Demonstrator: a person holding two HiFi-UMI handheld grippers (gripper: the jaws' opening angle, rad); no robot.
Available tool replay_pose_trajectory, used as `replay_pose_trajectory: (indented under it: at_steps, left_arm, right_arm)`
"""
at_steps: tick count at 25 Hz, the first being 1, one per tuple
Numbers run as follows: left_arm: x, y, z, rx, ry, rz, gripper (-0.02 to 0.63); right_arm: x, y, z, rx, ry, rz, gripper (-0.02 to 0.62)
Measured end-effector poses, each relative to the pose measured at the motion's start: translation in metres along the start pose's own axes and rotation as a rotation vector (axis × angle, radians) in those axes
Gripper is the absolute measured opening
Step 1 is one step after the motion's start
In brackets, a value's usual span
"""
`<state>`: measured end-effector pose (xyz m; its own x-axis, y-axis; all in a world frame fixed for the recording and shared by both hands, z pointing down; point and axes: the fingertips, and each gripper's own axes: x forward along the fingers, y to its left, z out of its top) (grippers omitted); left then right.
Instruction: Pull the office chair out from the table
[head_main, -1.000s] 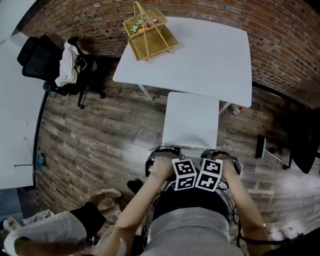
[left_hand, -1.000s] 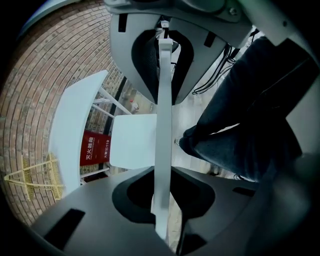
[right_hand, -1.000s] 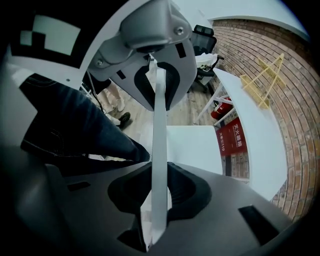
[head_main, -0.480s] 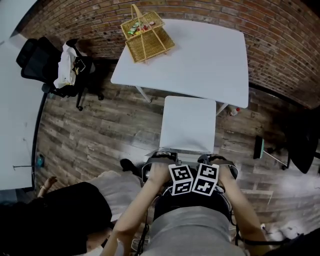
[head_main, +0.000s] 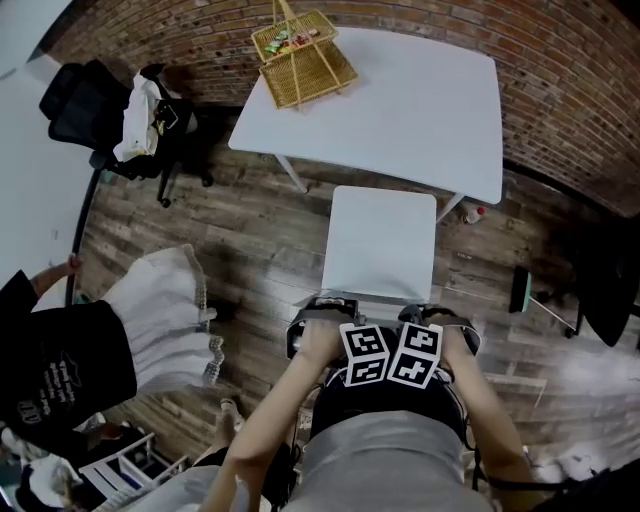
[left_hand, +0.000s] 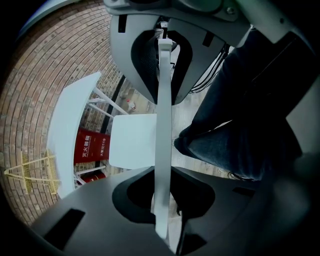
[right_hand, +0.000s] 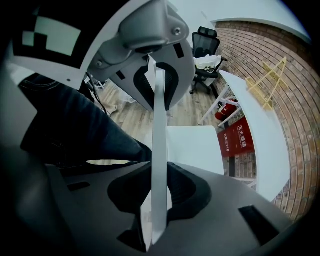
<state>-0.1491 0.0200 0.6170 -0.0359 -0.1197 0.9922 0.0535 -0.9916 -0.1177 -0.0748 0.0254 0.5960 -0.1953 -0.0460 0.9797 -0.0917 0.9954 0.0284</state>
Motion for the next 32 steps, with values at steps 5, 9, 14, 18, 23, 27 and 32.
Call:
replay_pose_trajectory:
  at_steps: [5, 9, 14, 18, 23, 27, 32]
  left_arm:
    - [-0.002, -0.017, 0.001, -0.012, 0.002, -0.003, 0.083]
    - [-0.003, -0.027, 0.002, -0.023, 0.007, -0.002, 0.083]
    - [-0.005, -0.036, 0.003, -0.028, 0.007, 0.001, 0.083]
    - [-0.006, -0.036, 0.004, -0.038, -0.007, 0.005, 0.083]
    - [-0.006, -0.035, 0.005, -0.062, -0.039, 0.037, 0.088]
    - [-0.006, -0.035, 0.005, -0.105, -0.080, 0.052, 0.097]
    - [-0.010, -0.032, 0.005, -0.180, -0.175, 0.062, 0.108]
  right_arm:
    - [0.000, 0.016, -0.001, -0.016, -0.005, 0.008, 0.081]
    - [-0.001, 0.026, -0.003, -0.027, -0.006, 0.012, 0.081]
    - [-0.002, 0.035, -0.005, -0.034, -0.006, 0.015, 0.081]
    - [-0.002, 0.035, -0.005, -0.032, -0.019, 0.016, 0.083]
    - [-0.002, 0.035, -0.005, -0.034, -0.040, 0.004, 0.084]
    - [-0.003, 0.036, -0.002, -0.032, -0.075, -0.002, 0.087]
    - [0.000, 0.045, 0.003, -0.044, -0.128, 0.034, 0.189]
